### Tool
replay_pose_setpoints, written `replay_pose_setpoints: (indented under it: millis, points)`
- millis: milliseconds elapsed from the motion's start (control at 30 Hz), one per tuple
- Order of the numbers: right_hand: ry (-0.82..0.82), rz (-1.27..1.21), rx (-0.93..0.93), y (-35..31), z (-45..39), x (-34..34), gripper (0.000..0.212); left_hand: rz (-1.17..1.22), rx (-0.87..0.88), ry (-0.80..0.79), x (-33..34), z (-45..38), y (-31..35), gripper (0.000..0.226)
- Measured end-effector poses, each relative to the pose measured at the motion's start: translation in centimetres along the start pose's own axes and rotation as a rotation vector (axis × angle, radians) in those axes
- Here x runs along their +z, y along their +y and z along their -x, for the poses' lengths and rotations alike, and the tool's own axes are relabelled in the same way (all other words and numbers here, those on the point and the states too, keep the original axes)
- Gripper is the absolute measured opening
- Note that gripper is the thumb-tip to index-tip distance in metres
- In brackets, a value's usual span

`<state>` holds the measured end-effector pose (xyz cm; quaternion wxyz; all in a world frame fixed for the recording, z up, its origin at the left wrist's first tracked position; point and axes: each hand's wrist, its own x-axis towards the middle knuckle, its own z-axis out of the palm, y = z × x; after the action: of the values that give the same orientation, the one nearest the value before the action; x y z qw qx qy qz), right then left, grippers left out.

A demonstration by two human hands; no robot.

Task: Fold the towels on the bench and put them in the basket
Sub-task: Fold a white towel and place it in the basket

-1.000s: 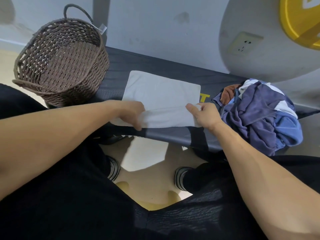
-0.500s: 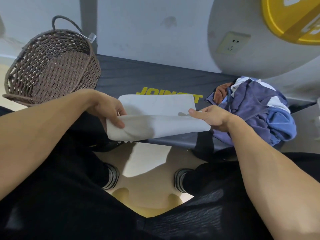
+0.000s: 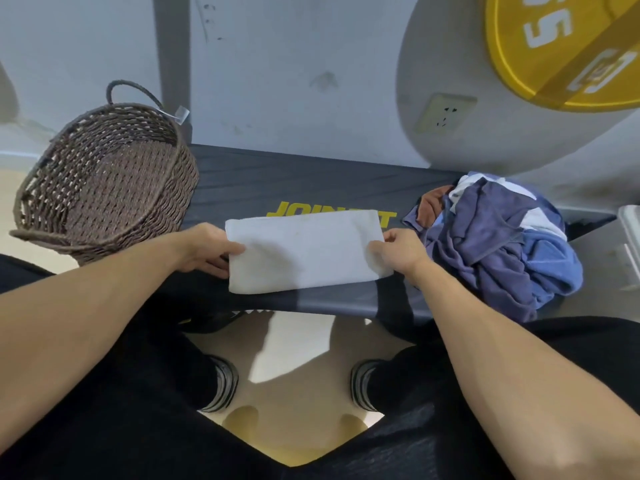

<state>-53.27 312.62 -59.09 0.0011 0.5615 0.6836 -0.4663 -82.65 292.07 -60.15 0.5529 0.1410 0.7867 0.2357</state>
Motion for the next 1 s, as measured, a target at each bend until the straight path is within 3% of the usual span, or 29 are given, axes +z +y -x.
replay_pose_setpoints:
  millis: [233, 333, 433, 533, 633, 733, 900, 1000]
  points:
    - [-0.056, 0.152, 0.183, 0.3, -0.1, -0.7, 0.015, -0.047, -0.062, -0.084, 0.8, 0.4, -0.2, 0.022]
    - [-0.139, 0.188, 0.243, 0.4, 0.3, -0.9, 0.014, -0.143, -0.013, -0.096, 1.0, 0.5, -0.2, 0.021]
    - [-0.111, 0.110, 0.200, 0.5, 0.2, -0.8, 0.030, -0.179, 0.107, 0.004, 1.3, 0.4, 0.0, 0.015]
    - [-0.043, 0.133, 0.088, 0.5, 0.0, -0.6, 0.030, -0.192, 0.235, 0.170, 1.6, 0.3, 0.7, 0.006]
    - [-0.036, 0.047, 0.134, 0.7, -0.1, -0.5, 0.027, -0.273, 0.311, 0.303, 1.7, 0.1, 1.4, 0.021]
    - [-0.031, -0.039, 0.190, 0.6, 0.0, -0.5, 0.026, -0.289, 0.328, 0.332, 1.7, -0.1, 1.9, 0.030]
    - [-0.020, 0.056, 0.207, 0.6, -0.4, -0.3, 0.018, -0.346, 0.275, 0.345, 1.6, -0.3, 2.2, 0.025]
    - [-0.018, 0.099, 0.180, 0.7, -0.5, -0.2, 0.030, -0.407, 0.263, 0.354, 1.9, -0.3, 2.9, 0.021]
